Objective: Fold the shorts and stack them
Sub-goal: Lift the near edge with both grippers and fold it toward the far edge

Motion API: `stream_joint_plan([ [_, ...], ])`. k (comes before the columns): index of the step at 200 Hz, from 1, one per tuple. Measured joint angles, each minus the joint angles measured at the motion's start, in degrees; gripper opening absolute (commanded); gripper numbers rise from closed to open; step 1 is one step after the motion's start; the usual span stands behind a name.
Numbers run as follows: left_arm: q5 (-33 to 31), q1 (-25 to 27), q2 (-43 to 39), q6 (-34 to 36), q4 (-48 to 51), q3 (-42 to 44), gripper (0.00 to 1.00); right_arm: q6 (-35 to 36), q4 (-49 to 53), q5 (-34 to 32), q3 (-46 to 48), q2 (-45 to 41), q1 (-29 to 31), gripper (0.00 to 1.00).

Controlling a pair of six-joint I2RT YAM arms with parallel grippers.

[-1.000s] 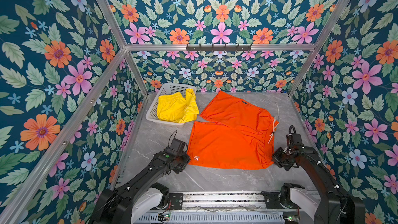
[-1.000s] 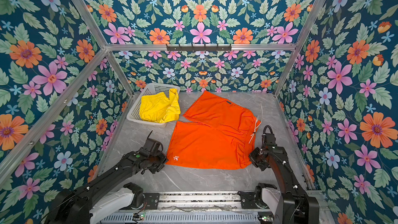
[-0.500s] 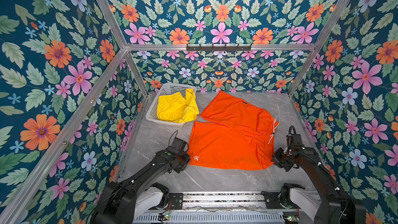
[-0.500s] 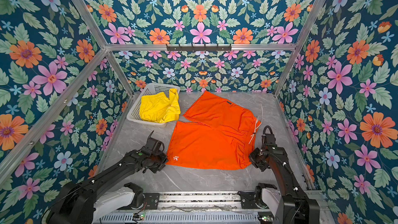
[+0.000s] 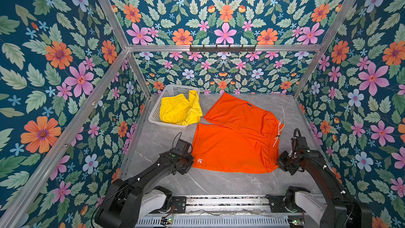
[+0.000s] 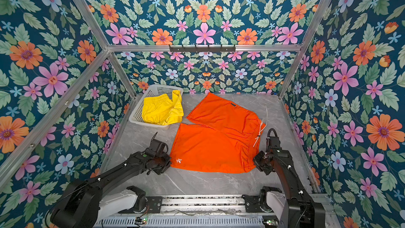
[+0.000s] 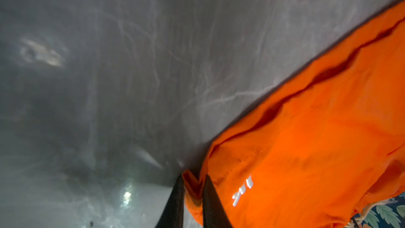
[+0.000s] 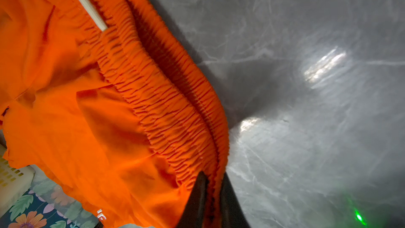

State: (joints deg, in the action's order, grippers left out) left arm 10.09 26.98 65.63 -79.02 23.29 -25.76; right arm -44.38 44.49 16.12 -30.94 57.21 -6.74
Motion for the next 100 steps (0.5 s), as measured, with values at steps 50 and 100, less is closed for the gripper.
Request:
stream_joint_plan([
  [50,-2.97,0.00,-2.60,1.51,4.76,-4.46,0.00,0.02,1.14,0.20,-0.85,-0.39,0.00,0.13],
  [100,-8.09,0.00,-7.13,4.83,11.67,-11.06,0.00,0.68,5.25,0.37,-3.30,-2.05,0.04,0.08],
])
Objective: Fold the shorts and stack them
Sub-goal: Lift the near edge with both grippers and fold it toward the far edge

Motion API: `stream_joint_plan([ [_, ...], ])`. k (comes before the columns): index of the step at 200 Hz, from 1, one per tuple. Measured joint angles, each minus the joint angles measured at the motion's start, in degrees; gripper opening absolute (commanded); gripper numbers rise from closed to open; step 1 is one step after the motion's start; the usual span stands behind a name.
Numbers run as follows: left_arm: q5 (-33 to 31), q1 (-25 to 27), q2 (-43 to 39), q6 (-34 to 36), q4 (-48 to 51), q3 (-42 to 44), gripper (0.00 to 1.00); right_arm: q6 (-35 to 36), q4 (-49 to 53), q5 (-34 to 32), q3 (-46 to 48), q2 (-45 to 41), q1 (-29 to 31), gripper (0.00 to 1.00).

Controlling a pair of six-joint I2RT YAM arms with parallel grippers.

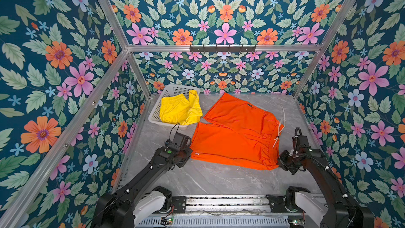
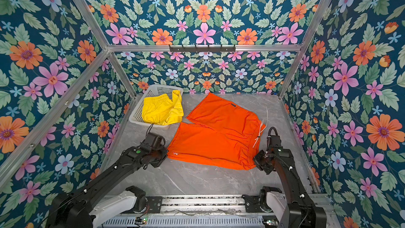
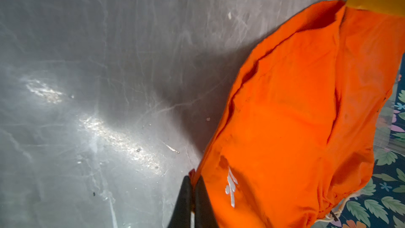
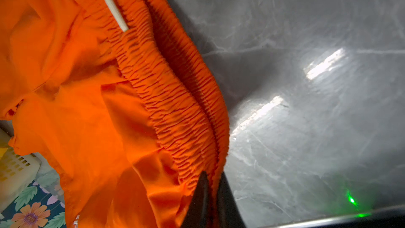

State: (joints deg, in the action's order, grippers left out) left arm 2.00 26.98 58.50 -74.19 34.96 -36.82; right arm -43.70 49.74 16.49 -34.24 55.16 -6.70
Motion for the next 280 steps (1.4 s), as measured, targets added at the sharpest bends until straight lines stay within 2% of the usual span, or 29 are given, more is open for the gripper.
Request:
stream_joint_plan([
  [40,-2.78,0.02,-1.16,4.13,4.13,-6.34,0.00,1.11,5.66,0.94,-4.11,-1.90,0.02,0.07],
  [78,-4.96,0.22,3.58,11.13,6.38,-16.20,0.00,3.76,10.82,0.68,-11.65,-0.37,0.02,0.06],
  [160,-6.14,1.29,17.22,26.95,6.03,-36.00,0.00,11.45,18.56,-4.09,-30.42,12.46,-1.62,0.06],
  [214,-4.55,1.68,20.15,31.06,1.03,-40.17,0.00,16.15,20.68,-4.74,-40.76,18.29,-5.90,0.05],
  [280,-3.98,5.03,22.71,33.53,-3.74,-43.76,0.00,20.57,22.71,-7.65,-49.53,25.00,-7.34,0.05],
])
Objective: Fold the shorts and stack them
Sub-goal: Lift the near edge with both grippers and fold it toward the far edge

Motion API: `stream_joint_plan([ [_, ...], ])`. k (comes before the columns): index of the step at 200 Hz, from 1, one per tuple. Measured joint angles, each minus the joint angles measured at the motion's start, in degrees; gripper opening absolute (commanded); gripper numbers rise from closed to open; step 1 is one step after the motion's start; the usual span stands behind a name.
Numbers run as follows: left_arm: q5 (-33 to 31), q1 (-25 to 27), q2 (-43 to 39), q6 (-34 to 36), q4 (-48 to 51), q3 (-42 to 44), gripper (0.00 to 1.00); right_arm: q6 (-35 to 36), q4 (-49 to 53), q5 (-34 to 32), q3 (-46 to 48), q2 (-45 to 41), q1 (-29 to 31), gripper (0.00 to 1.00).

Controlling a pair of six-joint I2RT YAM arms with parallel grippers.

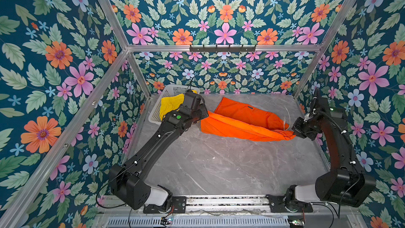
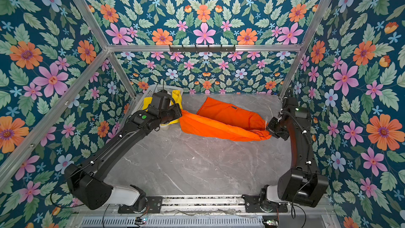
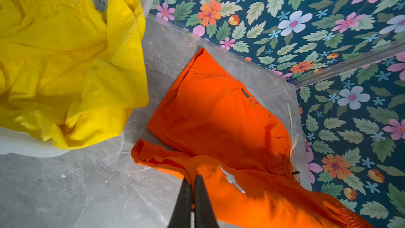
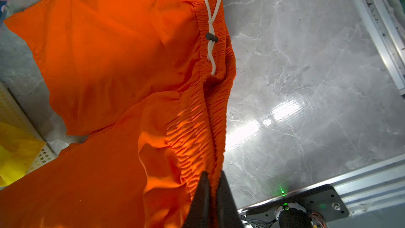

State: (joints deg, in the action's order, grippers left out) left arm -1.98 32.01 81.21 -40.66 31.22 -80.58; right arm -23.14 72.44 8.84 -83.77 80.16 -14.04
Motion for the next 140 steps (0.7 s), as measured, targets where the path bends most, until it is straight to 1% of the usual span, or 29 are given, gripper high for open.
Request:
stream_joint_plan([
  [87,-0.24,0.22,3.93,2.29,-3.54,-2.97,0.00,1.84,0.90,-0.24,-8.41,5.14,-1.40,0.05],
  [140,-0.48,0.22,4.26,3.54,-5.92,-4.52,0.00,1.81,0.61,0.87,-9.92,6.71,-1.44,0.05],
])
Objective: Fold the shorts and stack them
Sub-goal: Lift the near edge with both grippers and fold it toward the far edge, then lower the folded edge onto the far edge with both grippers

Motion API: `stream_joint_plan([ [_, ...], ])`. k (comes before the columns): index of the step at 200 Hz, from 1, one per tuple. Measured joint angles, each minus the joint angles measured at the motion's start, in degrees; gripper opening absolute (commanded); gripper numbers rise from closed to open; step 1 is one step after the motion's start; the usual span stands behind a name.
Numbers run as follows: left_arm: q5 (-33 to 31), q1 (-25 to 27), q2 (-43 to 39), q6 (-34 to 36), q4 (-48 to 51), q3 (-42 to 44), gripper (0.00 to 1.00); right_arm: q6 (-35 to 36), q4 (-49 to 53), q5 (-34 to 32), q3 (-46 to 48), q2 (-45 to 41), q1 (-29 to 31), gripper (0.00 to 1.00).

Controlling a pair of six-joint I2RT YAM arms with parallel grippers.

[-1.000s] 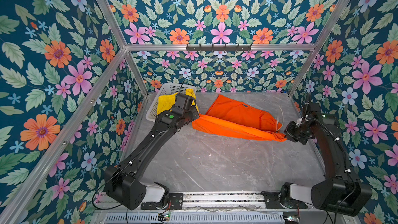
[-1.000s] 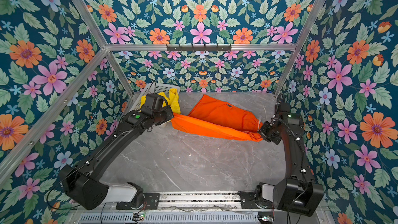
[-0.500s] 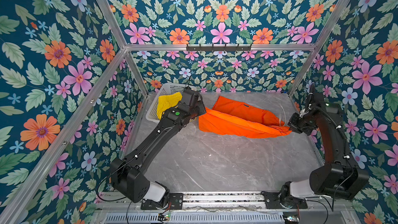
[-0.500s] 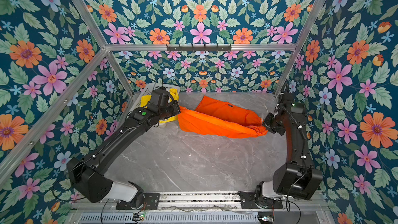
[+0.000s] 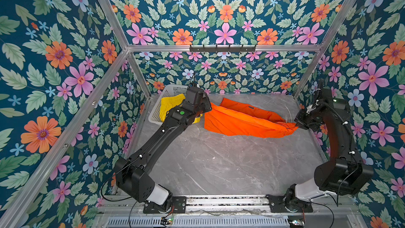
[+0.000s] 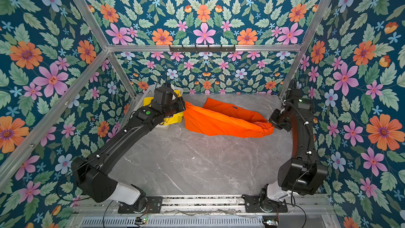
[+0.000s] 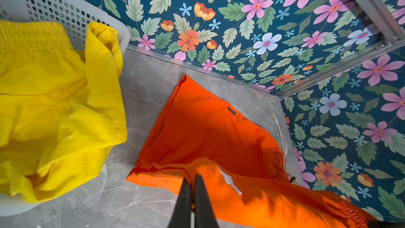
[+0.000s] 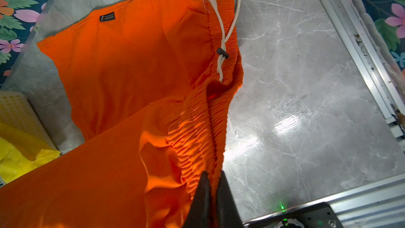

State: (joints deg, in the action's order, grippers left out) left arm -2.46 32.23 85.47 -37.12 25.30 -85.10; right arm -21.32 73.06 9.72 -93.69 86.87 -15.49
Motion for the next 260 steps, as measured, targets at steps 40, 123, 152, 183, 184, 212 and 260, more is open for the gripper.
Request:
stream_joint_plan([
  [40,-0.35,0.00,1.57,1.27,-0.42,-0.81,0.00,-0.02,-0.28,0.42,-0.11,0.72,0.00,0.05],
  [123,-0.31,-0.02,6.95,2.60,-2.99,-2.97,0.00,-0.22,-1.51,0.63,-0.46,3.96,0.00,0.05],
  [152,-0.33,-0.13,9.18,2.78,-4.07,-4.11,0.00,-0.22,-2.29,0.61,-1.81,5.84,0.00,0.05],
  [183,-0.35,-0.46,11.85,2.78,-5.35,-5.14,0.00,-0.85,-2.58,0.63,-3.78,8.57,0.00,0.05],
  [184,-0.35,-0.48,11.96,2.78,-5.38,-5.18,0.00,-0.85,-2.58,0.63,-3.82,8.66,0.00,0.05],
  [212,-0.59,-1.03,13.73,2.82,-6.91,-5.77,0.00,-1.07,-3.41,0.68,-5.33,11.98,0.00,0.05],
  [260,-1.25,-2.23,16.35,2.93,-10.60,-6.16,0.00,-2.51,-4.68,1.92,-8.46,15.37,0.00,0.05],
])
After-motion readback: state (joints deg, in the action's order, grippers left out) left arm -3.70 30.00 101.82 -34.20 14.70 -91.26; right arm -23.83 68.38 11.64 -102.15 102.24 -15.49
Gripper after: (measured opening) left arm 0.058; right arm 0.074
